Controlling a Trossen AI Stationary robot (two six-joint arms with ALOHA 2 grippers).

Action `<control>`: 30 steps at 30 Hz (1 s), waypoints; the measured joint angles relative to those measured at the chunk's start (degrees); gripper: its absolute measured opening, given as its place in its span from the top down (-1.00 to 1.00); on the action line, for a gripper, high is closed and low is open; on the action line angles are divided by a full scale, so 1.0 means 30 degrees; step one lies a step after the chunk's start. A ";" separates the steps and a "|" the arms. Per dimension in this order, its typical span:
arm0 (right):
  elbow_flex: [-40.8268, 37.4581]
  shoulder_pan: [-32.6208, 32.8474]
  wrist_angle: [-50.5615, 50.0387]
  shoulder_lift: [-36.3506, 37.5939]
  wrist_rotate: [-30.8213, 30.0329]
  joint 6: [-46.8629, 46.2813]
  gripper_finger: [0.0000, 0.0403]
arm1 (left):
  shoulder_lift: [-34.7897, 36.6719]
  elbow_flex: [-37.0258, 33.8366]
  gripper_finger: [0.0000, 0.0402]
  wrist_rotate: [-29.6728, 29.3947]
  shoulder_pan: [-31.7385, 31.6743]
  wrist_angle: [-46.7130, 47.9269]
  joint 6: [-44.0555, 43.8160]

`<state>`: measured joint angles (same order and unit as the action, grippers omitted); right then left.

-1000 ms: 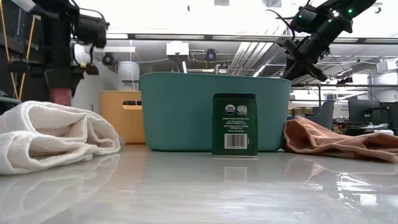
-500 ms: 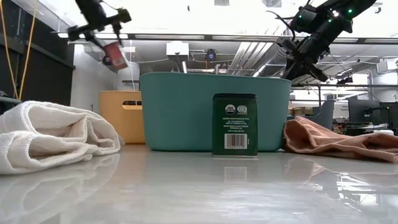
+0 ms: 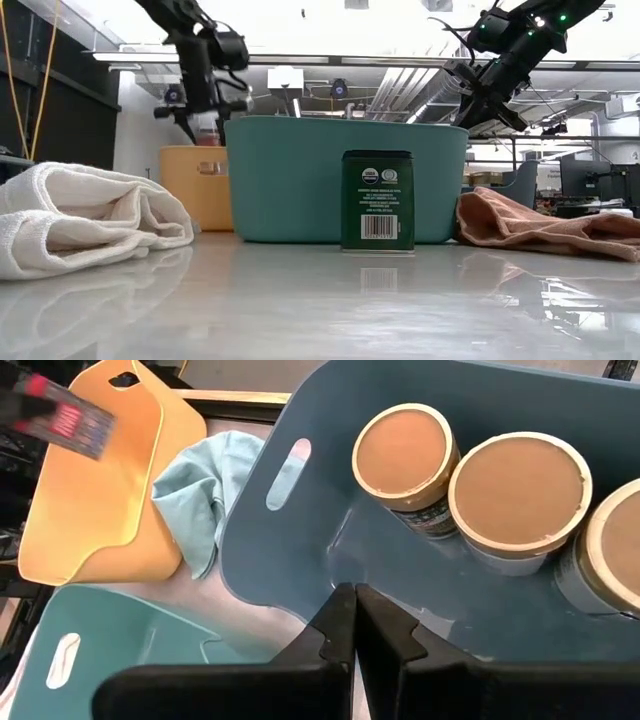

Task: Sort spices by type
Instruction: Put the top red seasoning can into the yellow bin

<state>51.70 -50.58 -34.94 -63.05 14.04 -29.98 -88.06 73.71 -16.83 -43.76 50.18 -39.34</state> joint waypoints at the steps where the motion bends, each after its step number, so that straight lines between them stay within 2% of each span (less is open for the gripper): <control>1: 0.0000 -0.0002 0.0000 0.0000 0.0000 0.0000 1.00 | -0.0394 0.0000 0.04 -0.0045 0.0106 0.0005 -0.0112; 4: -0.0007 -0.0002 0.0000 0.0000 0.0000 0.0000 1.00 | -0.1101 0.0000 0.04 -0.0535 0.0464 0.0005 -0.1056; 9: 0.0000 0.0005 0.0000 0.0000 0.0000 0.0000 1.00 | -0.1776 0.0015 0.04 -0.3118 0.1081 0.0952 -0.3217; 12: -0.0001 0.0004 0.0000 0.0000 -0.0001 0.0002 1.00 | -0.1956 0.0015 0.04 -0.3990 0.1212 0.2012 -0.4283; 23: 0.0000 0.0005 -0.0007 0.0000 -0.0102 0.0116 1.00 | -0.1949 -0.2793 0.04 -0.3542 0.1652 0.0176 -0.7236; 30: 0.0000 -0.0002 -0.0015 0.0000 -0.0100 0.0131 1.00 | -0.1927 -0.3118 0.02 -0.4266 0.1629 -0.1148 -0.7365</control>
<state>51.70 -50.59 -34.98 -63.05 13.74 -29.58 -93.84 64.36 -29.63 -38.87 46.74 -61.43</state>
